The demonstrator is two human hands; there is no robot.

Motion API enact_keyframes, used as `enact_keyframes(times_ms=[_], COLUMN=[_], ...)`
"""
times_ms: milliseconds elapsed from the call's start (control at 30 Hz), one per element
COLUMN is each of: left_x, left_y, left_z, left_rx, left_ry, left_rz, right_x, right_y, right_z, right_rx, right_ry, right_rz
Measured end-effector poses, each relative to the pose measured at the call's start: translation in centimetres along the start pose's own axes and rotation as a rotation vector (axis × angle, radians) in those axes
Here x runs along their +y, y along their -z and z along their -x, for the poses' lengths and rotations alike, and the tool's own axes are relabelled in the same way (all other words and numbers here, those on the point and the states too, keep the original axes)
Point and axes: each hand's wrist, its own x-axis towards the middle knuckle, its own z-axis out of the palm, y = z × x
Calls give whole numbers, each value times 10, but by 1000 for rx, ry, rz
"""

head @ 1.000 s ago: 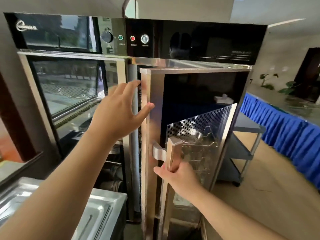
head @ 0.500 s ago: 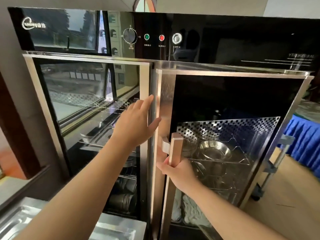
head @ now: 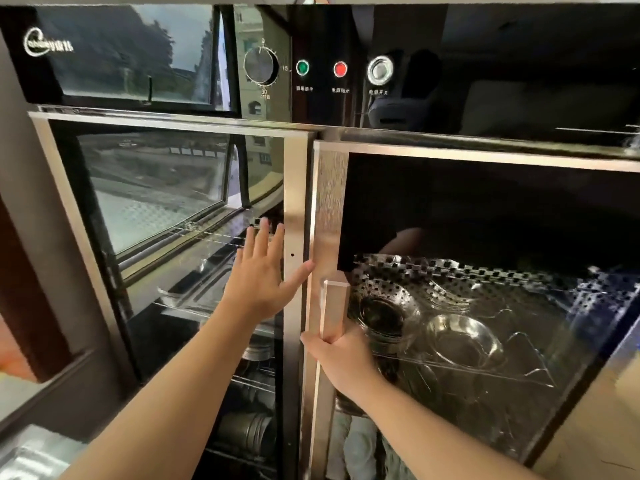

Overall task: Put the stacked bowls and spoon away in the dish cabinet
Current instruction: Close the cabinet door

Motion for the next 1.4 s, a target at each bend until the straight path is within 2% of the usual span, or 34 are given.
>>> enact_keyframes(times_ms=[200,733,1067,1300,1400], left_x=[-4,-19,-10,-5,-4], left_y=[-19,-54,-55,-33,-21], left_z=[-8,-15,-14,-9,-4], left_rx=[-68,105,116,56,4], left_ry=[-8,-54,-31,-5,19], left_rz=[16,44,42,16,11], right_x=[7,10,17,9,5], right_y=[-6,-19,-16,-12,-9], right_z=[-17,-70,-83,-71,-66], right_rx=[59,230,231,196,146], right_ry=[39,78,87,106,49], right_rz=[3,-78,-9,59,111])
